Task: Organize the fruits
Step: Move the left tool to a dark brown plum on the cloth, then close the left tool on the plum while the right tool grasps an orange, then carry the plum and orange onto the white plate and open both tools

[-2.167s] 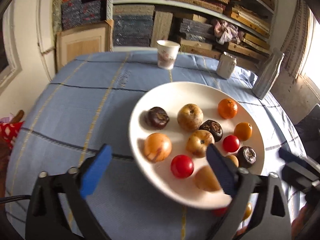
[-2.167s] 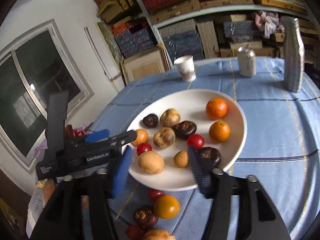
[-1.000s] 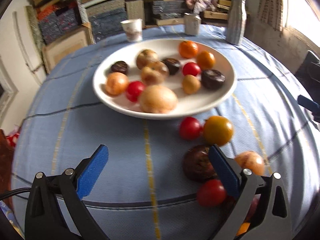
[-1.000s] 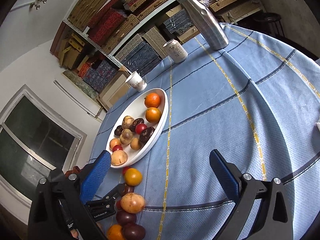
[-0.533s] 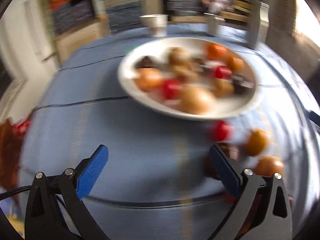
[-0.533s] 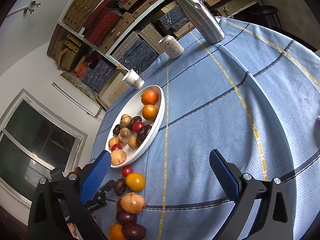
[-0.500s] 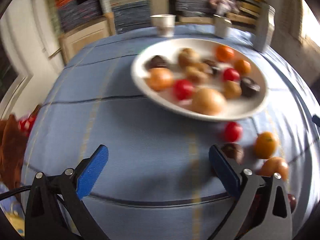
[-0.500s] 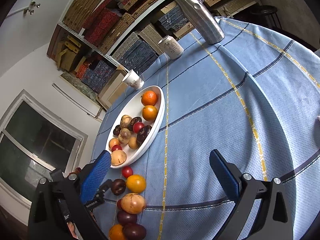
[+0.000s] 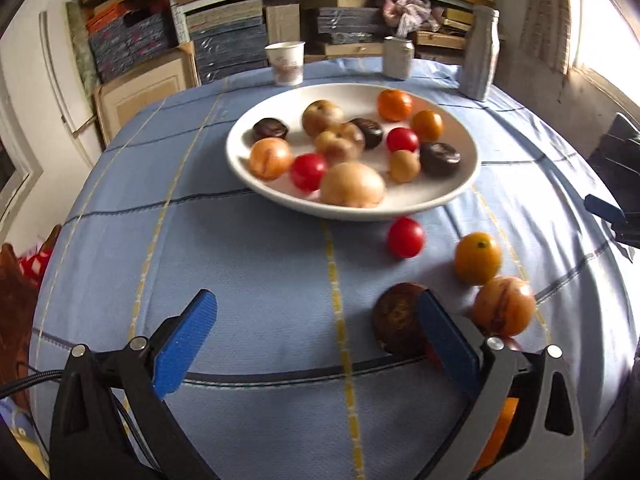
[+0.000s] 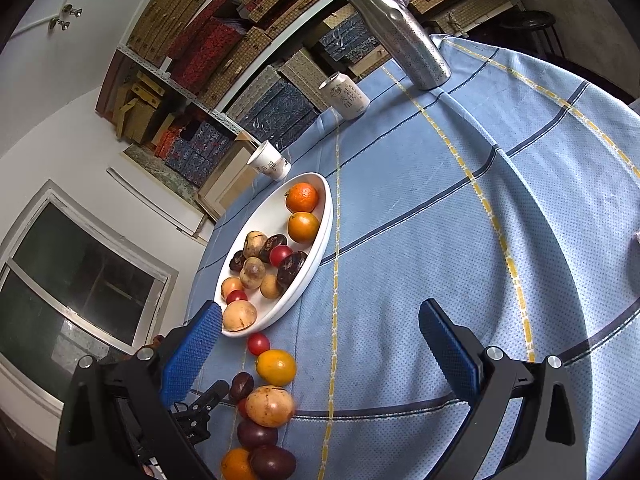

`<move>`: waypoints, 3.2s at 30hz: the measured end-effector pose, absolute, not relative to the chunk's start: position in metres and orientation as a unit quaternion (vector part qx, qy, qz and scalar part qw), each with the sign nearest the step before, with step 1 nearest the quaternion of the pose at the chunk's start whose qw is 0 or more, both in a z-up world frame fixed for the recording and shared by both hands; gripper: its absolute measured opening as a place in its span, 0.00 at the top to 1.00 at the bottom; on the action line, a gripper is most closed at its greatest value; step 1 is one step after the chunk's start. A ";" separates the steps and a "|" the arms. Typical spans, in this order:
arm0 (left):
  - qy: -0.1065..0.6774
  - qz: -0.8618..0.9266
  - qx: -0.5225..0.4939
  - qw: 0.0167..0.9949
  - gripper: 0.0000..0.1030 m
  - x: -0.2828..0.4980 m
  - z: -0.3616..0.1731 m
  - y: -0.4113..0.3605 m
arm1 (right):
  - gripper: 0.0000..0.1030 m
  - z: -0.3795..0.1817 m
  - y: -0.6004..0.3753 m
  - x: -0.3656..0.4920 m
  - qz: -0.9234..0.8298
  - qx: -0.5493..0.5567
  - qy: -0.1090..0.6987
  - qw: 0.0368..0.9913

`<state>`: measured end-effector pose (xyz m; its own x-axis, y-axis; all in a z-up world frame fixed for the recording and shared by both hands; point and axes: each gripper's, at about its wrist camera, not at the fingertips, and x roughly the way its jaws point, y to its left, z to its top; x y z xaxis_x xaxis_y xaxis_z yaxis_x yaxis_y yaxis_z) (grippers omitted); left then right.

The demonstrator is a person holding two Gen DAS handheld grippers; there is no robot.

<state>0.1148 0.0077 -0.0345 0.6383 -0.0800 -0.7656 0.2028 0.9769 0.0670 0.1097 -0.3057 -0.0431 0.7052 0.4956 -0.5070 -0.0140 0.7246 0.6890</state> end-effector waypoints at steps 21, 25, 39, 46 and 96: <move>0.426 0.017 0.030 0.904 0.04 0.119 -0.035 0.073 | 0.04 -0.041 -0.304 0.107 0.156 0.338 0.351 0.859; 0.391 0.026 0.098 0.915 0.04 0.116 -0.036 0.047 | 0.04 -0.037 -0.300 0.104 0.161 0.327 0.341 0.867; 0.415 -0.037 0.140 0.898 0.45 0.129 -0.057 0.012 | 0.04 -0.037 -0.294 0.106 0.160 0.312 0.347 0.870; 0.421 -0.060 0.117 0.898 0.59 0.132 -0.058 0.013 | 0.04 -0.036 -0.288 0.107 0.165 0.298 0.352 0.872; 0.379 -0.029 0.062 0.923 0.59 0.124 0.002 0.038 | 0.63 0.012 -0.233 0.095 0.168 0.115 0.318 0.926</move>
<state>0.1244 0.0383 0.0018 0.7103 -0.0070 -0.7039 0.1012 0.9906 0.0922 0.0948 -0.2332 0.0121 0.7415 0.3841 -0.5502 -0.2376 0.9171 0.3201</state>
